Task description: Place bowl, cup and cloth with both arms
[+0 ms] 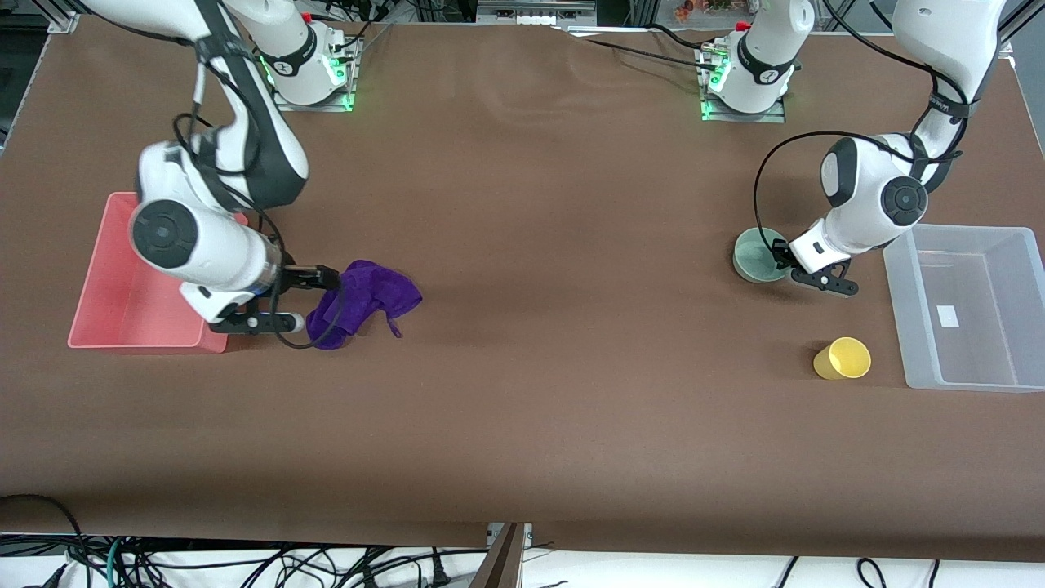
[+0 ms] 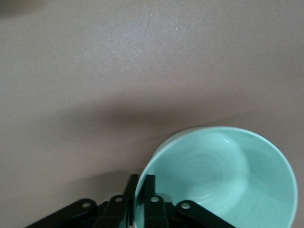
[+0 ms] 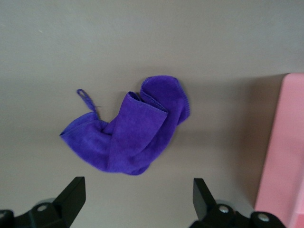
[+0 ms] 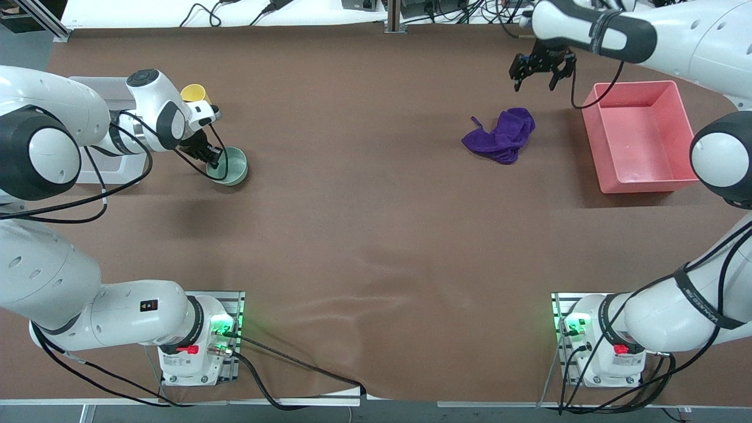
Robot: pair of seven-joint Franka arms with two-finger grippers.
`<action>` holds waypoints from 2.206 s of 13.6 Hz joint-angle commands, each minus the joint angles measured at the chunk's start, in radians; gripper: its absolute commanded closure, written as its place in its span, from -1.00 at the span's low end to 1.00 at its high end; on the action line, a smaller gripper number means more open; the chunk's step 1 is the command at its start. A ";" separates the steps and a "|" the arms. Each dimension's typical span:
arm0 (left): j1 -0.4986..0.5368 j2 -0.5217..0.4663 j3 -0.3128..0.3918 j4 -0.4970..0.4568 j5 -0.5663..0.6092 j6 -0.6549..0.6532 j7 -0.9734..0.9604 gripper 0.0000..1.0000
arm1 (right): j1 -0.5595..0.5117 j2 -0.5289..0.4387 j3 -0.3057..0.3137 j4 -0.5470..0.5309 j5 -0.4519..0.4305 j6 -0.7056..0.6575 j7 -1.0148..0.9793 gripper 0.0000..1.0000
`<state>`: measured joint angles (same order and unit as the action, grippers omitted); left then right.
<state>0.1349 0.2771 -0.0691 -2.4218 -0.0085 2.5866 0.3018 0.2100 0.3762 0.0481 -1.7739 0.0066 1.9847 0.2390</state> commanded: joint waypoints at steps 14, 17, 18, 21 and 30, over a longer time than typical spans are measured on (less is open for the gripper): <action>0.397 0.104 0.012 0.766 0.078 -0.761 0.516 1.00 | -0.009 0.070 0.090 -0.283 0.012 0.367 0.171 -1.00; 0.472 0.350 0.011 0.984 0.067 -0.747 0.589 1.00 | -0.007 0.087 0.090 -0.285 0.012 0.367 0.157 -0.82; 0.488 0.410 0.011 1.031 0.058 -0.744 0.605 1.00 | -0.007 0.093 0.090 -0.285 0.010 0.368 0.157 -0.62; 0.515 0.493 0.011 1.034 0.041 -0.578 0.641 1.00 | -0.004 0.102 0.090 -0.311 0.009 0.416 0.157 0.29; 0.439 0.328 -0.009 1.044 0.050 -0.759 0.639 -1.00 | -0.015 0.026 0.079 0.058 -0.008 -0.118 0.088 1.00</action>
<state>0.6341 0.7355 -0.0800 -1.3621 0.0410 1.9532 0.9312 0.2070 0.4213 0.1283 -1.8594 0.0038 2.0547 0.3748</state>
